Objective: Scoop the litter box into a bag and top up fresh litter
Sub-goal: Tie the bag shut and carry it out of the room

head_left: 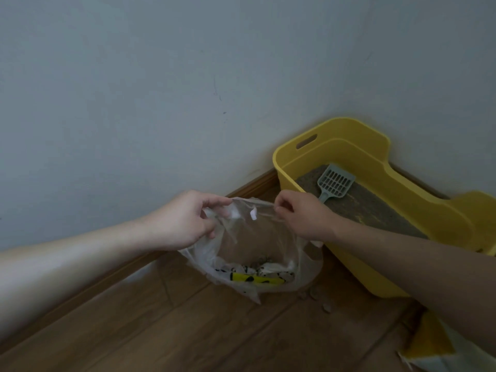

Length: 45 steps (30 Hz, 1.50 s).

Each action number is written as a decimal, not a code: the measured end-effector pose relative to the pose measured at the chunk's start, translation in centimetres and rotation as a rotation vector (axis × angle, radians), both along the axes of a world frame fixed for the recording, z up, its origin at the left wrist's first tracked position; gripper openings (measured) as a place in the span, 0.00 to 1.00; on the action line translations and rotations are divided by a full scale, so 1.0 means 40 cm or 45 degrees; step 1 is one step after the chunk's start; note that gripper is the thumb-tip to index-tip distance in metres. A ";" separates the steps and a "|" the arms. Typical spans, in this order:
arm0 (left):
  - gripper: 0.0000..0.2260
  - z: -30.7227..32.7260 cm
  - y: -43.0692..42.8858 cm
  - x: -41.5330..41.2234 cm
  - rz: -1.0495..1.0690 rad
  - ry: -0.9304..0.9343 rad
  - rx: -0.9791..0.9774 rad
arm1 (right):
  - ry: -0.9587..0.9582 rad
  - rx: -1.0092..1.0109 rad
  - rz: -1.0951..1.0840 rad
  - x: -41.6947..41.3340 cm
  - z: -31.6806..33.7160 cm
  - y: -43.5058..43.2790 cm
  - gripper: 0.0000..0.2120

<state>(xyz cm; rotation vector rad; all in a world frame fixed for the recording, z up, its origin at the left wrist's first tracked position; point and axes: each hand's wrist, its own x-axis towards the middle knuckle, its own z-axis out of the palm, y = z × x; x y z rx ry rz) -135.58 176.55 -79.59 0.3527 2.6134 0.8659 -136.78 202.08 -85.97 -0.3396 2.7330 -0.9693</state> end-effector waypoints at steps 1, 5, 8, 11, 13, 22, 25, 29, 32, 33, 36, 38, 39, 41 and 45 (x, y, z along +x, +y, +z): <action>0.22 0.001 -0.003 -0.001 -0.029 0.063 -0.087 | 0.016 -0.007 0.009 0.000 0.004 0.003 0.06; 0.22 0.018 -0.006 -0.004 -0.137 0.290 -0.396 | 0.089 -0.030 0.030 0.000 0.030 0.008 0.06; 0.24 0.025 -0.012 -0.009 -0.191 0.447 -0.564 | 0.123 -0.009 0.030 0.005 0.046 0.005 0.06; 0.24 0.022 -0.022 -0.008 -0.228 0.499 -0.625 | 0.087 -0.011 0.045 0.017 0.056 0.005 0.08; 0.25 0.021 -0.027 -0.007 -0.241 0.491 -0.665 | 0.041 0.037 0.068 0.024 0.054 0.010 0.09; 0.36 0.016 -0.043 -0.009 -0.231 0.423 -0.911 | -0.117 0.569 0.099 0.023 0.058 0.036 0.10; 0.39 0.029 -0.047 -0.009 -0.239 0.378 -1.023 | -0.149 0.614 0.070 0.018 0.070 0.051 0.07; 0.40 0.048 -0.044 -0.010 -0.266 0.420 -1.086 | -0.152 0.592 0.031 0.013 0.117 0.063 0.04; 0.40 0.050 -0.034 -0.017 -0.240 0.384 -0.987 | -0.214 0.512 -0.043 0.014 0.152 0.071 0.07; 0.40 0.050 -0.030 -0.020 -0.219 0.349 -0.914 | -0.242 0.489 -0.065 0.015 0.160 0.072 0.08; 0.37 0.058 -0.012 -0.029 -0.093 0.170 -0.566 | -0.290 0.377 -0.079 0.014 0.179 0.077 0.08; 0.36 0.069 0.007 -0.028 -0.017 0.040 -0.339 | -0.301 0.252 -0.091 0.016 0.192 0.084 0.07; 0.36 0.073 0.017 -0.027 0.017 0.000 -0.254 | -0.313 0.181 -0.096 0.019 0.200 0.089 0.07; 0.36 0.080 0.036 -0.029 0.072 -0.018 -0.116 | -0.353 0.039 -0.097 0.024 0.217 0.096 0.09; 0.30 0.118 0.083 -0.029 0.130 -0.015 0.140 | -0.443 -0.245 -0.113 0.032 0.262 0.105 0.14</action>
